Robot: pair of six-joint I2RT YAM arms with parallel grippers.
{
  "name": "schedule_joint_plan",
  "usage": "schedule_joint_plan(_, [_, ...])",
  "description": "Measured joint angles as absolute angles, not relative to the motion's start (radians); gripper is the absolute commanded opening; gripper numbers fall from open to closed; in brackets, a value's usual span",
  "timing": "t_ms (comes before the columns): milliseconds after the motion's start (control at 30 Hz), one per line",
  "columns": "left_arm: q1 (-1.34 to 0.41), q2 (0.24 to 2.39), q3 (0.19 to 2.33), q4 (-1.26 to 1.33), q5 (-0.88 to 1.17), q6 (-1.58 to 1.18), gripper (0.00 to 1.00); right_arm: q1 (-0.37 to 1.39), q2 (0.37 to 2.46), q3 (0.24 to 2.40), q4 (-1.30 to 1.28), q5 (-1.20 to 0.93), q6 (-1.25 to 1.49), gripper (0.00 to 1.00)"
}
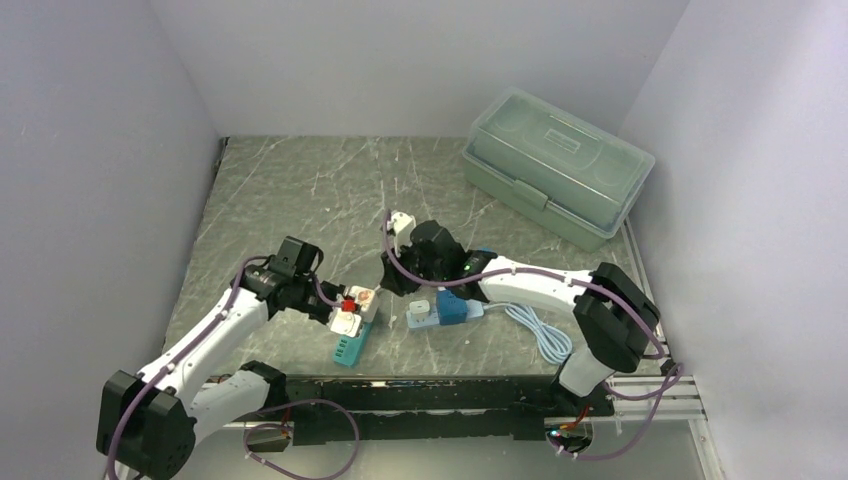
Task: Insert the plug
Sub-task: Insert the plug into the socket.
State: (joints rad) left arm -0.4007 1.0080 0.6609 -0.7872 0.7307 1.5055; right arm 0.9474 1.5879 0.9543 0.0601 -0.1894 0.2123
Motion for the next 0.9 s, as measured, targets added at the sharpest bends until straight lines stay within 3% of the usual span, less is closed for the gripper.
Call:
schedule_joint_plan(67, [-0.401, 1.032, 0.68, -0.797, 0.73, 1.497, 0.04, 0.926, 1.587, 0.982, 0.034, -0.188, 0.214, 0.09])
schedule_joint_plan(133, [-0.401, 1.038, 0.686, -0.802, 0.73, 1.493, 0.04, 0.919, 1.586, 1.002, 0.026, -0.19, 0.224, 0.0])
schedule_joint_plan(567, [-0.42, 0.979, 0.654, -0.782, 0.695, 1.476, 0.04, 0.968, 1.568, 1.039, 0.047, -0.221, 0.274, 0.0])
schedule_joint_plan(900, [-0.427, 0.979, 0.657, -0.768, 0.685, 1.455, 0.04, 0.997, 1.679, 1.005, 0.134, -0.26, 0.297, 0.0])
